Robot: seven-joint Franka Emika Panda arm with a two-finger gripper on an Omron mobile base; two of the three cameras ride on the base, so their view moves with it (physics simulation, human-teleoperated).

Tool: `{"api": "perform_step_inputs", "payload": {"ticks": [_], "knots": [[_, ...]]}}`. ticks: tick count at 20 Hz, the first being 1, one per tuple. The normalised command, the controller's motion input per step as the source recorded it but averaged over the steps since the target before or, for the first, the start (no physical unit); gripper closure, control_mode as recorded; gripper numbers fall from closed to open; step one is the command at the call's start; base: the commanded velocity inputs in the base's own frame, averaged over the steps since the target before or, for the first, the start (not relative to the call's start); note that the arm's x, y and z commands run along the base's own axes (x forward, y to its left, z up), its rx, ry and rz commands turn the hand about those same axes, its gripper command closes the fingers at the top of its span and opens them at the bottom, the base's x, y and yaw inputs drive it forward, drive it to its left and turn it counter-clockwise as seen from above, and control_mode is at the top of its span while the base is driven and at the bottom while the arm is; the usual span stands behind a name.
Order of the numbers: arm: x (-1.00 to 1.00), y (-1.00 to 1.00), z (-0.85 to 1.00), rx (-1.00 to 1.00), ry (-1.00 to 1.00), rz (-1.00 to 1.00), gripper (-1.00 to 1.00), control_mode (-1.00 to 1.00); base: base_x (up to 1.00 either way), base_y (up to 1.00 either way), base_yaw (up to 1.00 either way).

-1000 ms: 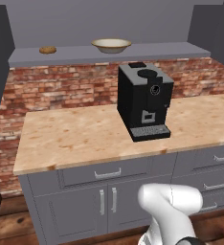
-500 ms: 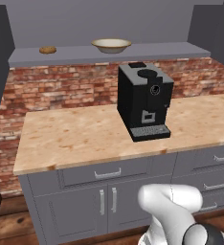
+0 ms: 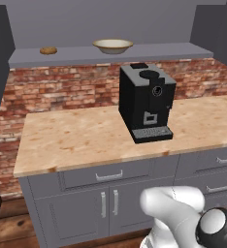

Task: Pick the mug and place it in the sink. Pick the bowl and place it in the open cabinet and then close the cabinet.

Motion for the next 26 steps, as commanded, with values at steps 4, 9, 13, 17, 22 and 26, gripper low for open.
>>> {"api": "perform_step_inputs", "payload": {"ticks": [4,9,13,17,22,26], "knots": [[0.00,-0.68,0.00,0.00,-0.04,0.00,-1.00,-1.00,0.00,0.00,0.00],[0.00,-0.52,0.00,-0.03,-0.07,0.00,-1.00,-1.00,0.00,0.00,0.00],[0.00,-0.49,0.00,-0.11,-0.09,0.00,-1.00,-1.00,0.00,0.00,0.00],[0.04,-0.35,0.00,-0.13,-0.12,0.00,-1.00,-1.00,0.00,0.00,0.00],[0.05,-0.20,0.00,-0.02,-0.11,0.04,-1.00,-1.00,0.00,0.00,0.00],[0.26,0.00,0.00,-0.10,-0.11,0.10,-1.00,-1.00,0.00,0.00,0.00]]}}
